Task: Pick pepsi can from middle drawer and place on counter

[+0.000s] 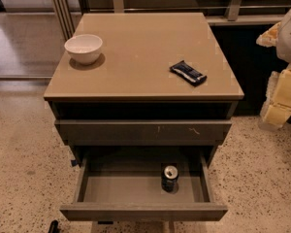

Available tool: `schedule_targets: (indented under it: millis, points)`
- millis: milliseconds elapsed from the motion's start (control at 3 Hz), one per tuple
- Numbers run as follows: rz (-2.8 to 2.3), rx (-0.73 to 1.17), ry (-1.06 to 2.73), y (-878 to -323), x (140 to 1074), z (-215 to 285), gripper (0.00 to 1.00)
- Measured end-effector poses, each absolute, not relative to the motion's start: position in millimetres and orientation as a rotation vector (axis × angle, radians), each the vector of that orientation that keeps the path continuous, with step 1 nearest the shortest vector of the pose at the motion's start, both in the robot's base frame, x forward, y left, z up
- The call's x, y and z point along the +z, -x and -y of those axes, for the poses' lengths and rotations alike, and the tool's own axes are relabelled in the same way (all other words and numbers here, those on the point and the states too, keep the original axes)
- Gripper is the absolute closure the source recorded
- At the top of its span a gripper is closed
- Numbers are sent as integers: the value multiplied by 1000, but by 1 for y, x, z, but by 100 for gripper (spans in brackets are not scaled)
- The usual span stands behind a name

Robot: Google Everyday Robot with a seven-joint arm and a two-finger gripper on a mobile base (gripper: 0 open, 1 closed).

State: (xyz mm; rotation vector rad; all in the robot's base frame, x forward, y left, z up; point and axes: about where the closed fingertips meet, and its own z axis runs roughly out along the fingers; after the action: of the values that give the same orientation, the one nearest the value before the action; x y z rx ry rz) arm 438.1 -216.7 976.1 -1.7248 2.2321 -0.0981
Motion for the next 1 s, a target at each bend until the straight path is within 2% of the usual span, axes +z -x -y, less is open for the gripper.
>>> schedule_targets:
  millis: [667, 1000]
  points:
    - [-2232, -98, 1725, -438, 976, 217, 6]
    - [-2229, -68, 1681, -438, 953, 214, 24]
